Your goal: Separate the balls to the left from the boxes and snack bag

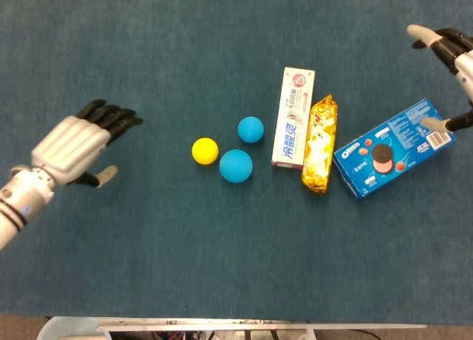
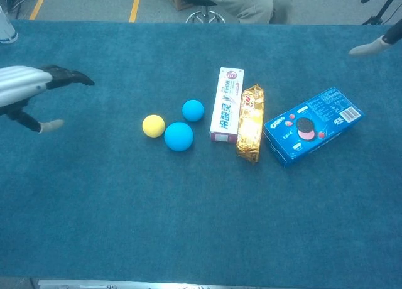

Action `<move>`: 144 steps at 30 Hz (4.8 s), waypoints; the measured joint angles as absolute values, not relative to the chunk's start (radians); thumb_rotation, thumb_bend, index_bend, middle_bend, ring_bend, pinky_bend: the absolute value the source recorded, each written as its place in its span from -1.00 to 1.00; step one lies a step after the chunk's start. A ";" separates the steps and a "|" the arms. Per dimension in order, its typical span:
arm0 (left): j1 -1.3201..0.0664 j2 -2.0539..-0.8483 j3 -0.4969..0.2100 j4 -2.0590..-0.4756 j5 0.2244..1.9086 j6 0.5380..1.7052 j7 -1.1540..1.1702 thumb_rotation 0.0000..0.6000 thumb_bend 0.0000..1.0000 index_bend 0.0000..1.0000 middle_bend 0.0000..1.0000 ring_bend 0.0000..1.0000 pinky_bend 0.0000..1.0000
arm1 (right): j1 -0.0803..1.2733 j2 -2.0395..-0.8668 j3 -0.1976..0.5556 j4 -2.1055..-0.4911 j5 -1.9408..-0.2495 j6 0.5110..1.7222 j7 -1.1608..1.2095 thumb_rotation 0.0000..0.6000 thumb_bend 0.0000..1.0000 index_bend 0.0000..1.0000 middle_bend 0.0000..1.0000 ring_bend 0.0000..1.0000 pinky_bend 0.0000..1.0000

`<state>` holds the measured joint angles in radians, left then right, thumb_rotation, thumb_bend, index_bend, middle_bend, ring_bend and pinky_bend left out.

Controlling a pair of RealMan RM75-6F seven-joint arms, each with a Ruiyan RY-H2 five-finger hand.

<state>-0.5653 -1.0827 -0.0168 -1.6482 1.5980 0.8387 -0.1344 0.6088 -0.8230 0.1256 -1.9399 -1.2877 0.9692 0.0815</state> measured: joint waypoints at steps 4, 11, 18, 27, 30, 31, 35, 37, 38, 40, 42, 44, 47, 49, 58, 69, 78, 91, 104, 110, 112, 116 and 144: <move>-0.602 -1.124 -0.025 -1.624 1.583 0.808 -0.138 1.00 -0.26 -0.64 -0.66 -0.76 -0.98 | 0.601 -0.814 0.132 -1.943 -1.296 0.973 0.086 1.00 -1.00 -0.95 -0.54 -0.72 -0.47; -0.643 -1.208 -0.028 -1.544 1.564 0.783 -0.133 1.00 -0.26 -0.60 -0.61 -0.74 -0.98 | 0.583 -0.804 0.131 -1.947 -1.305 0.972 0.092 1.00 -1.00 -0.95 -0.54 -0.72 -0.47; -0.673 -1.269 -0.027 -1.496 1.511 0.746 -0.098 1.00 -0.26 -0.60 -0.61 -0.74 -0.97 | 0.569 -0.809 0.121 -1.943 -1.330 0.978 0.059 1.00 -1.00 -0.95 -0.54 -0.72 -0.47; -0.679 -1.308 -0.027 -1.494 1.441 0.741 -0.046 1.00 -0.26 -0.60 -0.61 -0.74 -0.97 | 0.522 -0.853 0.098 -1.944 -1.364 1.069 -0.111 1.00 -1.00 -0.95 -0.54 -0.72 -0.47; -0.680 -1.323 -0.025 -1.498 1.426 0.743 -0.031 1.00 -0.26 -0.60 -0.60 -0.74 -0.97 | 0.485 -0.875 0.083 -1.956 -1.374 1.121 -0.165 1.00 -1.00 -0.95 -0.54 -0.72 -0.47; -0.681 -1.327 -0.024 -1.499 1.423 0.743 -0.029 1.00 -0.26 -0.60 -0.60 -0.74 -0.97 | 0.474 -0.881 0.078 -1.960 -1.377 1.134 -0.177 1.00 -1.00 -0.95 -0.54 -0.72 -0.47; -0.684 -1.350 -0.023 -1.500 1.411 0.744 -0.017 1.00 -0.26 -0.59 -0.58 -0.74 -0.97 | 0.437 -0.896 0.061 -1.970 -1.388 1.172 -0.206 1.00 -1.00 -0.95 -0.54 -0.72 -0.47; -0.688 -1.364 -0.026 -1.498 1.404 0.745 -0.014 1.00 -0.26 -0.58 -0.58 -0.73 -0.97 | 0.424 -0.896 0.054 -1.974 -1.389 1.176 -0.203 1.00 -1.00 -0.95 -0.54 -0.72 -0.47; -0.691 -1.373 -0.028 -1.496 1.400 0.745 -0.014 1.00 -0.26 -0.58 -0.57 -0.72 -0.97 | 0.420 -0.895 0.052 -1.975 -1.390 1.178 -0.200 1.00 -1.00 -0.95 -0.54 -0.72 -0.47; -0.697 -1.387 -0.033 -1.491 1.393 0.742 -0.015 1.00 -0.26 -0.58 -0.57 -0.72 -0.97 | 0.411 -0.891 0.048 -1.975 -1.391 1.180 -0.191 1.00 -1.00 -0.95 -0.54 -0.72 -0.47; -0.706 -1.403 -0.040 -1.483 1.385 0.738 -0.018 1.00 -0.26 -0.58 -0.57 -0.72 -0.97 | 0.404 -0.886 0.045 -1.974 -1.391 1.180 -0.181 1.00 -1.00 -0.95 -0.54 -0.72 -0.47; -0.713 -1.417 -0.047 -1.476 1.379 0.736 -0.024 1.00 -0.26 -0.58 -0.57 -0.72 -0.97 | 0.398 -0.883 0.042 -1.974 -1.391 1.179 -0.171 1.00 -1.00 -0.95 -0.54 -0.72 -0.47; -0.726 -1.438 -0.056 -1.462 1.369 0.730 -0.033 1.00 -0.26 -0.54 -0.56 -0.72 -0.97 | 0.390 -0.875 0.039 -1.971 -1.393 1.176 -0.152 1.00 -1.00 -0.95 -0.54 -0.72 -0.47; -0.731 -1.449 -0.058 -1.452 1.365 0.725 -0.034 1.00 -0.26 -0.53 -0.55 -0.71 -0.97 | 0.385 -0.870 0.038 -1.968 -1.393 1.174 -0.141 1.00 -1.00 -0.95 -0.54 -0.72 -0.47; -0.745 -1.489 -0.057 -1.424 1.353 0.729 -0.029 1.00 -0.26 -0.46 -0.46 -0.63 -0.97 | 0.374 -0.854 0.042 -1.959 -1.386 1.157 -0.104 1.00 -1.00 -0.95 -0.54 -0.72 -0.47; -0.760 -1.528 -0.056 -1.404 1.340 0.724 -0.023 1.00 -0.26 -0.44 -0.42 -0.60 -0.97 | 0.368 -0.841 0.047 -1.961 -1.382 1.138 -0.077 1.00 -1.00 -0.95 -0.54 -0.73 -0.47; -0.762 -1.543 -0.060 -1.398 1.341 0.743 -0.032 1.00 -0.26 -0.21 -0.22 -0.40 -0.85 | 0.361 -0.832 0.049 -1.961 -1.385 1.128 -0.049 1.00 -1.00 -0.95 -0.54 -0.72 -0.47; -0.748 -1.504 -0.052 -1.396 1.356 0.779 -0.043 1.00 -0.26 -0.15 -0.13 -0.32 -0.82 | 0.355 -0.822 0.059 -1.973 -1.378 1.124 -0.034 1.00 -1.00 -0.96 -0.54 -0.72 -0.47; -0.678 -1.353 -0.009 -1.386 1.365 0.836 -0.062 1.00 -0.26 -0.16 -0.18 -0.35 -0.82 | 0.368 -0.834 0.067 -1.982 -1.375 1.100 -0.036 1.00 -1.00 -0.96 -0.54 -0.72 -0.47; -0.665 -1.337 0.012 -1.351 1.364 0.821 -0.046 1.00 -0.26 -0.17 -0.21 -0.37 -0.82 | 0.365 -0.832 0.066 -1.987 -1.374 1.098 -0.032 1.00 -1.00 -0.96 -0.54 -0.72 -0.47; -0.662 -1.332 0.015 -1.339 1.357 0.814 -0.040 1.00 -0.26 -0.17 -0.22 -0.38 -0.82 | 0.364 -0.829 0.066 -1.988 -1.375 1.098 -0.030 1.00 -1.00 -0.96 -0.54 -0.72 -0.47; -0.660 -1.321 0.019 -1.336 1.345 0.793 -0.036 1.00 -0.26 -0.30 -0.37 -0.49 -0.82 | 0.360 -0.823 0.065 -1.991 -1.376 1.101 -0.027 1.00 -1.00 -0.96 -0.54 -0.72 -0.47; -0.679 -1.235 -0.027 -1.587 1.348 0.786 -0.049 1.00 -0.26 -0.69 -0.66 -0.68 -0.82 | 0.362 -0.824 0.071 -1.970 -1.397 1.086 0.024 1.00 -1.00 -0.97 -0.54 -0.72 -0.47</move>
